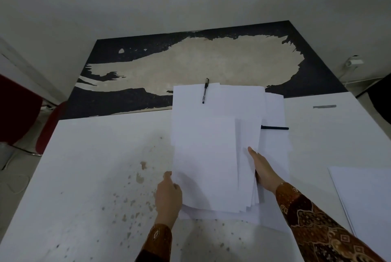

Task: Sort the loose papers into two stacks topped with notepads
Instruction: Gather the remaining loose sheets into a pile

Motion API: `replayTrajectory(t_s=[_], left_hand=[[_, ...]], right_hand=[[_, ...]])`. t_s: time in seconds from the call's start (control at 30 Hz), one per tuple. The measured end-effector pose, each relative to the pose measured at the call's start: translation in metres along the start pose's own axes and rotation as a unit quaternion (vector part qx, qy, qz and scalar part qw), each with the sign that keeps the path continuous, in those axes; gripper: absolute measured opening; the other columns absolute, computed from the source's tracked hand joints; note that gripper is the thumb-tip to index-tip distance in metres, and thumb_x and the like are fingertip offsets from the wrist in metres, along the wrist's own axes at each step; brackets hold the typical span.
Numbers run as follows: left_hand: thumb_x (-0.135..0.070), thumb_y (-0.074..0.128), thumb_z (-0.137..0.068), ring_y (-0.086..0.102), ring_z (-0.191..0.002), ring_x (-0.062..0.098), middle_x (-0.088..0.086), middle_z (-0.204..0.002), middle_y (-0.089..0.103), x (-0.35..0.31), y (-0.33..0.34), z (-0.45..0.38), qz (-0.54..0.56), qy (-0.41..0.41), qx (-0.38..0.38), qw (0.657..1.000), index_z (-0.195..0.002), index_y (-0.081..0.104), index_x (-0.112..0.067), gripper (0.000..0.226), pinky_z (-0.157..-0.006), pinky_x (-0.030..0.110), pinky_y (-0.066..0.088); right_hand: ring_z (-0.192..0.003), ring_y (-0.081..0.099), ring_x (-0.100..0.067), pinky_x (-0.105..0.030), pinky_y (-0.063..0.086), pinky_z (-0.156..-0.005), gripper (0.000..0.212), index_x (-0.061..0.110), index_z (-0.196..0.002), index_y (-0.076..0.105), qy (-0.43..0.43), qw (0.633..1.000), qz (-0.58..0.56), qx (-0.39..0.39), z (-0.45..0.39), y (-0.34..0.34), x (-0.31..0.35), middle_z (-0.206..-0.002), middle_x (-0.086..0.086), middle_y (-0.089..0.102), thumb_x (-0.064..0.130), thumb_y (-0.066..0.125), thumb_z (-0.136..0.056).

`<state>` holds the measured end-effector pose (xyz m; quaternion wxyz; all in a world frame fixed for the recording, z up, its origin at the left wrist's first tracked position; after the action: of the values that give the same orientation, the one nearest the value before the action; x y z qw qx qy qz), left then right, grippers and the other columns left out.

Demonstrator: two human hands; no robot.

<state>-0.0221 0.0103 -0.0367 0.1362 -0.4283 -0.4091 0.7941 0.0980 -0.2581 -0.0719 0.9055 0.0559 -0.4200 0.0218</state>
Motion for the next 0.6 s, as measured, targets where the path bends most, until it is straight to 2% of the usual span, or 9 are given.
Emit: replayTrajectory(t_s=[0.13, 0.23, 0.33, 0.47, 0.53, 0.6], left_hand=[[-0.013, 0.045, -0.096, 0.059, -0.074, 0.019, 0.009, -0.095, 0.066, -0.008, 0.006, 0.001, -0.014, 0.042, 0.022, 0.999, -0.137, 0.043, -0.014, 0.042, -0.066, 0.026, 0.049], [-0.023, 0.046, -0.096, 0.056, -0.101, 0.018, 0.003, -0.115, 0.059, -0.020, 0.014, 0.002, -0.089, 0.106, 0.011, 0.990, -0.133, 0.050, -0.015, 0.038, -0.087, 0.029, 0.049], [-0.030, 0.048, -0.095, 0.048, -0.116, 0.021, 0.004, -0.127, 0.051, -0.026, 0.015, 0.000, -0.123, 0.135, 0.000, 0.983, -0.133, 0.051, -0.016, 0.040, -0.101, 0.033, 0.039], [-0.035, 0.057, -0.092, 0.045, -0.126, 0.025, 0.008, -0.142, 0.042, -0.025, 0.003, -0.011, 0.040, 0.075, 0.015, 0.996, -0.142, 0.038, -0.014, 0.058, -0.108, 0.039, 0.036], [-0.037, 0.062, -0.089, 0.044, -0.129, 0.026, 0.009, -0.148, 0.037, -0.028, -0.010, -0.016, 0.139, 0.039, 0.043, 0.989, -0.147, 0.029, -0.015, 0.070, -0.107, 0.039, 0.038], [-0.039, 0.065, -0.086, 0.041, -0.132, 0.026, 0.005, -0.149, 0.034, -0.035, -0.024, -0.019, 0.241, 0.010, 0.102, 0.965, -0.149, 0.022, -0.019, 0.079, -0.107, 0.041, 0.037]], right_hand=[[-0.111, 0.062, -0.019, -0.043, 0.045, -0.102, 0.079, 0.028, -0.129, 0.054, -0.017, 0.999, 0.002, 0.032, 0.019, 0.011, 0.012, -0.121, 0.006, 0.065, 0.072, 0.067, -0.065], [-0.107, 0.063, -0.018, -0.036, 0.049, -0.095, 0.053, 0.016, -0.128, 0.056, -0.051, 0.997, 0.045, 0.028, 0.023, 0.015, 0.015, -0.120, -0.001, 0.066, 0.034, 0.072, -0.081], [-0.111, 0.057, -0.019, -0.032, 0.043, -0.098, 0.046, 0.014, -0.131, 0.050, -0.077, 0.994, 0.071, 0.013, 0.026, 0.018, 0.017, -0.129, -0.005, 0.058, 0.011, 0.066, -0.087], [-0.116, 0.059, -0.018, -0.036, 0.043, -0.103, 0.036, 0.019, -0.123, 0.055, -0.121, 0.989, 0.051, 0.073, 0.043, 0.026, 0.033, -0.125, 0.000, 0.062, 0.006, 0.061, -0.089], [-0.114, 0.062, -0.017, -0.037, 0.045, -0.102, 0.035, 0.021, -0.121, 0.058, -0.144, 0.983, 0.051, 0.104, 0.057, 0.030, 0.048, -0.123, 0.000, 0.065, 0.006, 0.062, -0.089], [-0.111, 0.064, -0.016, -0.033, 0.048, -0.097, 0.034, 0.022, -0.119, 0.060, -0.166, 0.975, 0.075, 0.130, 0.076, 0.032, 0.066, -0.120, 0.001, 0.067, 0.009, 0.064, -0.087]])
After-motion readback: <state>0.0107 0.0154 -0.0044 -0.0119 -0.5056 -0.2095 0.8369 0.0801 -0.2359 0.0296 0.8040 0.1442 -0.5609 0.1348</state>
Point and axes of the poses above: each hand's wrist, its own z-axis away from the middle knuckle, its own y-axis out of the palm, x = y × z, the point moved 1 cm from there along -z, towards the middle knuckle
